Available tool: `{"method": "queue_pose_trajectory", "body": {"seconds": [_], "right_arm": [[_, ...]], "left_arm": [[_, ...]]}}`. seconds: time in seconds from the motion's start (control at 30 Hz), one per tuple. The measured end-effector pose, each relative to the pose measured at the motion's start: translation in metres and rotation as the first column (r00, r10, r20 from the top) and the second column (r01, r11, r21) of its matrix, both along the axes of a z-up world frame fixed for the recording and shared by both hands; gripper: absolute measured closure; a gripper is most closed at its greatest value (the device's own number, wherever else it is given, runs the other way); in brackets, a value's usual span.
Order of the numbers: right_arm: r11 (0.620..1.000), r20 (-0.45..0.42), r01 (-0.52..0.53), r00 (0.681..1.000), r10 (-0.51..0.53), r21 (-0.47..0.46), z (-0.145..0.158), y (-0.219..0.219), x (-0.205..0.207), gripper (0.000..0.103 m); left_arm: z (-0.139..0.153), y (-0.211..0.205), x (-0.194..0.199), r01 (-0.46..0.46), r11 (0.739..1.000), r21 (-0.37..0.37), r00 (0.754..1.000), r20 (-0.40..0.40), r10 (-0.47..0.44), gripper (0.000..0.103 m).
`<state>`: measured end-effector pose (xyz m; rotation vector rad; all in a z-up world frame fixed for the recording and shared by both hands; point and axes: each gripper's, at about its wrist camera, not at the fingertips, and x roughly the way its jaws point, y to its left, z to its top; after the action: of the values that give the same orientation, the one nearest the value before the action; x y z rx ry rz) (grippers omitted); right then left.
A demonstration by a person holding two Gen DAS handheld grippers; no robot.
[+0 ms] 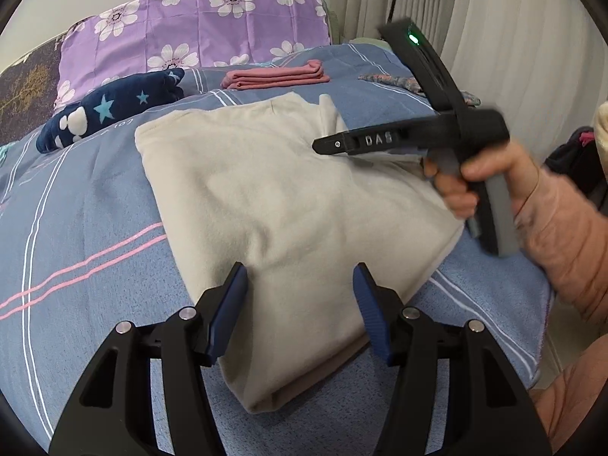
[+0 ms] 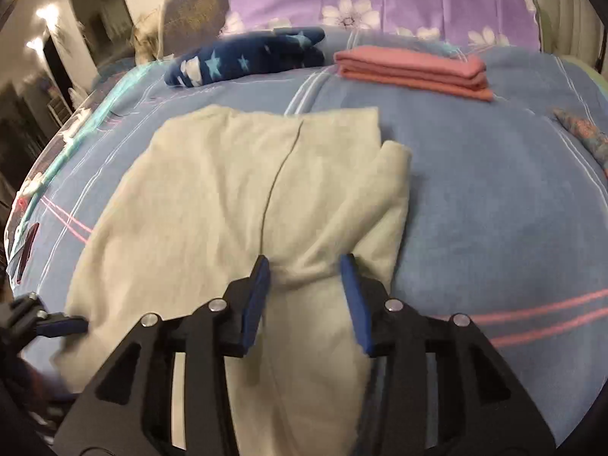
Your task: Fold small clothes
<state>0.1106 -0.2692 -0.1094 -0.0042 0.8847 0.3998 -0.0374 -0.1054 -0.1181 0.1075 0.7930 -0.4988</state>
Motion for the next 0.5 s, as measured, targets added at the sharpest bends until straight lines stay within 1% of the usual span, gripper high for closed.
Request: {"method": "queue_pose_trajectory", "body": {"seconds": [0.1, 0.17, 0.23, 0.3, 0.37, 0.43, 0.5], "right_arm": [[0.999, 0.005, 0.031, 1.0, -0.031, -0.034, 0.003, 0.005, -0.005, 0.062], [0.998, 0.022, 0.036, 0.999, -0.034, -0.059, 0.002, 0.009, -0.008, 0.062], [0.998, 0.013, 0.036, 0.999, -0.036, -0.047, 0.002, 0.007, -0.007, 0.062], [0.999, 0.006, 0.034, 0.999, -0.034, -0.025, 0.001, 0.004, -0.008, 0.062], [0.999, 0.017, 0.029, 0.999, -0.028, -0.027, -0.001, 0.005, -0.009, 0.062], [0.999, 0.023, 0.029, 0.999, -0.028, -0.034, -0.002, 0.007, -0.009, 0.062], [0.999, 0.028, 0.029, 0.999, -0.028, -0.044, -0.002, 0.008, -0.01, 0.062]], "left_arm": [[0.006, 0.003, 0.001, -0.017, 1.0, -0.026, 1.0, -0.014, 0.017, 0.044], [0.014, 0.007, 0.001, -0.026, 0.999, -0.039, 1.0, -0.006, 0.026, 0.048], [0.023, 0.013, 0.003, -0.055, 0.998, -0.024, 0.998, 0.022, 0.056, 0.05], [0.024, 0.018, 0.009, -0.098, 0.995, -0.002, 0.995, 0.015, 0.098, 0.052], [0.017, 0.024, 0.018, -0.137, 0.991, 0.0, 0.99, -0.025, 0.137, 0.053], [0.002, 0.027, 0.024, -0.163, 0.986, 0.034, 0.984, -0.071, 0.165, 0.053], [-0.007, 0.031, 0.024, -0.176, 0.984, 0.008, 0.98, -0.095, 0.175, 0.052]]}}
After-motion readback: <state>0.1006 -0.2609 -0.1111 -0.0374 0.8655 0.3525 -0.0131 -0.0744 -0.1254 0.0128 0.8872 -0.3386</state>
